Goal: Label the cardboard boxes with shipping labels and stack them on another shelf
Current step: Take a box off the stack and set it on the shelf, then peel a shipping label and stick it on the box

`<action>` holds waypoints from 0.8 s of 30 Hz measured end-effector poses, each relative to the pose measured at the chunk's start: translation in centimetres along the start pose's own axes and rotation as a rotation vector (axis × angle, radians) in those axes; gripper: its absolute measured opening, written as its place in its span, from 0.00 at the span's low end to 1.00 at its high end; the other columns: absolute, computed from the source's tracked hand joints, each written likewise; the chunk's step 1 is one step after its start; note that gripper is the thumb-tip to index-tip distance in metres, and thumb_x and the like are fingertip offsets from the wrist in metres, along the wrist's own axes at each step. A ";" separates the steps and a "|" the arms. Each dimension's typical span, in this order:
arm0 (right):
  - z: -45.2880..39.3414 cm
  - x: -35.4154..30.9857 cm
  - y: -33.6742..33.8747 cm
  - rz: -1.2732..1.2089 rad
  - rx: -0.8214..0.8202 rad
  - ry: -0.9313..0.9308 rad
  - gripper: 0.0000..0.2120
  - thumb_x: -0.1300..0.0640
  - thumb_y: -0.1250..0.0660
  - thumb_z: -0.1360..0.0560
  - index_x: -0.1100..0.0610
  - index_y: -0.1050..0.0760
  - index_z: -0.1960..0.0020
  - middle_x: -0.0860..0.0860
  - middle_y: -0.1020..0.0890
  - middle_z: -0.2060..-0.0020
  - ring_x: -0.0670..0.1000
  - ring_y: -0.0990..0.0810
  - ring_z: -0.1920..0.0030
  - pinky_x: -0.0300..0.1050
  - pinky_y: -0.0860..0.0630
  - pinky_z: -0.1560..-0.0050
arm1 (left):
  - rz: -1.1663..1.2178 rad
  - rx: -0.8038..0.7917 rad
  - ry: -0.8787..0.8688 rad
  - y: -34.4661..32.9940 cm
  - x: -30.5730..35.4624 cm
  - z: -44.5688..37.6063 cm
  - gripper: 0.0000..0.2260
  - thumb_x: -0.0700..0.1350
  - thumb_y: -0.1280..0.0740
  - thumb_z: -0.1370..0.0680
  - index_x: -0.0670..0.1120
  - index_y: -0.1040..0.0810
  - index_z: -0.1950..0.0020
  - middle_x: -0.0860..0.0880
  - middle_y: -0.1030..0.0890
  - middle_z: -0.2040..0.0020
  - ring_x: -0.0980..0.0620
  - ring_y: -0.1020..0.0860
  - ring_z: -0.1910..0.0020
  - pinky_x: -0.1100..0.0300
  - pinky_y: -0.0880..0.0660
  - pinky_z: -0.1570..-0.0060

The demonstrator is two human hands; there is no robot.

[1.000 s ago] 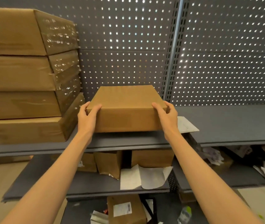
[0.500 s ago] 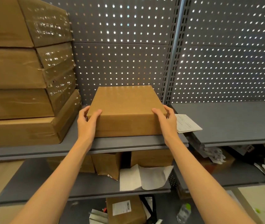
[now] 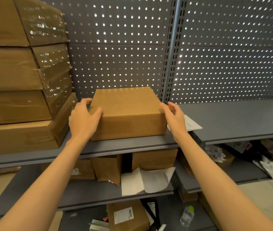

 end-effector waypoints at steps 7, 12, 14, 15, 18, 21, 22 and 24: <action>-0.7 -2.0 4.5 0.381 0.061 0.168 0.20 0.52 0.38 0.21 0.59 0.30 0.33 0.53 0.24 0.37 0.51 0.27 0.36 0.41 0.32 0.40 | -0.359 0.001 -0.338 -1.0 6.2 0.2 0.14 0.50 0.37 0.24 0.45 0.22 0.43 0.43 0.19 0.47 0.41 0.23 0.49 0.49 0.30 0.49; -1.6 -1.9 7.3 0.541 0.077 0.201 0.18 0.54 0.39 0.22 0.59 0.28 0.34 0.54 0.23 0.37 0.53 0.27 0.36 0.48 0.31 0.36 | -0.357 -0.008 -0.416 -3.3 9.2 0.8 0.13 0.49 0.37 0.24 0.44 0.20 0.46 0.44 0.19 0.49 0.42 0.23 0.50 0.52 0.30 0.52; -2.0 -1.7 8.2 0.571 0.068 0.206 0.17 0.55 0.39 0.22 0.59 0.28 0.34 0.54 0.24 0.37 0.52 0.27 0.36 0.47 0.32 0.36 | -0.345 -0.025 -0.429 -4.4 10.2 1.0 0.12 0.49 0.37 0.24 0.44 0.20 0.46 0.44 0.18 0.48 0.42 0.23 0.49 0.52 0.31 0.52; -2.3 -1.6 8.7 0.581 0.062 0.205 0.17 0.55 0.39 0.21 0.60 0.28 0.34 0.54 0.24 0.37 0.52 0.27 0.36 0.46 0.32 0.36 | -0.340 -0.031 -0.436 -5.1 10.8 1.0 0.12 0.49 0.37 0.25 0.44 0.20 0.46 0.44 0.19 0.47 0.42 0.23 0.48 0.52 0.31 0.52; -3.3 -1.0 10.1 0.602 0.036 0.199 0.17 0.56 0.39 0.21 0.60 0.28 0.34 0.54 0.24 0.37 0.52 0.27 0.36 0.46 0.32 0.37 | -0.344 -0.038 -0.454 -6.9 12.5 1.4 0.13 0.48 0.37 0.24 0.44 0.21 0.44 0.44 0.20 0.46 0.42 0.24 0.47 0.53 0.32 0.51; -4.6 -0.3 11.4 0.607 0.000 0.196 0.17 0.56 0.39 0.21 0.60 0.28 0.34 0.54 0.24 0.37 0.52 0.27 0.36 0.44 0.32 0.38 | -0.342 -0.035 -0.470 -8.8 14.5 1.6 0.14 0.49 0.38 0.23 0.44 0.22 0.42 0.44 0.20 0.45 0.43 0.24 0.47 0.53 0.31 0.50; -5.2 0.0 11.8 0.610 -0.015 0.192 0.17 0.57 0.39 0.21 0.60 0.28 0.34 0.54 0.24 0.37 0.52 0.27 0.36 0.44 0.32 0.38 | -0.340 -0.034 -0.473 -9.5 15.1 1.7 0.14 0.49 0.38 0.23 0.44 0.22 0.42 0.44 0.20 0.45 0.43 0.24 0.48 0.53 0.31 0.50; -6.4 0.5 12.5 0.617 -0.051 0.187 0.17 0.57 0.39 0.21 0.59 0.28 0.34 0.54 0.24 0.37 0.52 0.27 0.36 0.45 0.32 0.37 | -0.346 -0.028 -0.486 -10.8 16.3 1.8 0.13 0.49 0.39 0.22 0.44 0.22 0.42 0.44 0.20 0.46 0.44 0.24 0.49 0.54 0.31 0.52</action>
Point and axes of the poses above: each hand's wrist, its own z-axis away from the middle knuckle, its own y-axis out of the back of the hand, x = y × z, the point moved 5 cm from there along -z, towards the middle knuckle
